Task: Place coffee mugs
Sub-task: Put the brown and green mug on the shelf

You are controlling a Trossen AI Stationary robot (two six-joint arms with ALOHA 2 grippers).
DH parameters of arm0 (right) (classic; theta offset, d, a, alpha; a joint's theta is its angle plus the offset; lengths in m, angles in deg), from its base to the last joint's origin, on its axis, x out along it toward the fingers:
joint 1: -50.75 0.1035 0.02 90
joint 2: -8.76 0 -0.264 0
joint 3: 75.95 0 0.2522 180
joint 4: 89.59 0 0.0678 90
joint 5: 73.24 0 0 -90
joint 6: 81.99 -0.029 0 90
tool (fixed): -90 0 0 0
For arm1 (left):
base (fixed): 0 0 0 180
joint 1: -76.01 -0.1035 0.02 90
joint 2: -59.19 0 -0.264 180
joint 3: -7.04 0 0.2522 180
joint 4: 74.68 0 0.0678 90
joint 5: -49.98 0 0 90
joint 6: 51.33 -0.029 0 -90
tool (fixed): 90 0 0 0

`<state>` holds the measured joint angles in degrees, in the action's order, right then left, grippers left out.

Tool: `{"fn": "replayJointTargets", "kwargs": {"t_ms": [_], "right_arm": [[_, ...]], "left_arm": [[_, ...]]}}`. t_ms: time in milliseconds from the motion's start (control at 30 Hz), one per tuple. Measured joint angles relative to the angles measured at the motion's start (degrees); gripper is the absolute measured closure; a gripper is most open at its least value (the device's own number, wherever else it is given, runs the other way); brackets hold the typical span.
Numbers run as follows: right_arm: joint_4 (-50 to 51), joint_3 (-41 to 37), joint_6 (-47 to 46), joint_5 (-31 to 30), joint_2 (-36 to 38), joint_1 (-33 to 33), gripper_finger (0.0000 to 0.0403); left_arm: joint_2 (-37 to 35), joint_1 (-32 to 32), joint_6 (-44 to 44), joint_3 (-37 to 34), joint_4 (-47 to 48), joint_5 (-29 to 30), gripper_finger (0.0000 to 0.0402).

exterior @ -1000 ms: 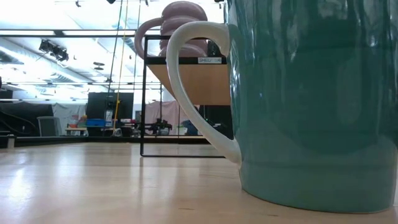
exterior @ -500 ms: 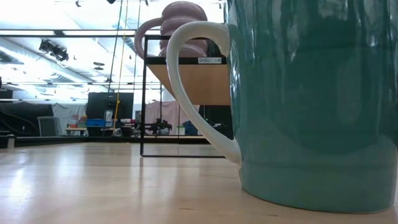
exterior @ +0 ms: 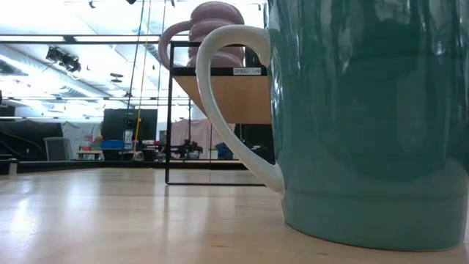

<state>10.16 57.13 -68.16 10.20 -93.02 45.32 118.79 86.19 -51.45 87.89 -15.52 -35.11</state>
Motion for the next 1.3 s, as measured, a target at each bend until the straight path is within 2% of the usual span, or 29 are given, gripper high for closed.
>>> {"fn": "replayJointTargets", "kwargs": {"t_ms": [233,433,600,933,1300], "right_arm": [[3.89,2.67,5.91,-5.83,0.6,-0.79,0.0176],[4.03,2.48,15.29,-0.29,1.82,-6.26,0.0189],[4.0,-0.63,17.33,6.35,2.23,-12.6,0.0204],[0.21,-7.49,26.0,6.22,1.97,-14.97,0.0217],[-0.94,-8.48,29.7,7.68,1.95,-13.68,0.0233]], "left_arm": [[0.01,-0.01,0.04,0.0,-0.1,-0.02,0.0285],[0.01,0.0,0.79,0.0,-0.1,-0.02,0.0285],[0.01,0.01,1.4,0.0,0.03,-0.02,0.0285],[0.01,0.01,0.98,0.0,0.29,-0.02,0.0285],[0.01,0.01,1.1,0.0,0.36,-0.03,0.0285]]}}
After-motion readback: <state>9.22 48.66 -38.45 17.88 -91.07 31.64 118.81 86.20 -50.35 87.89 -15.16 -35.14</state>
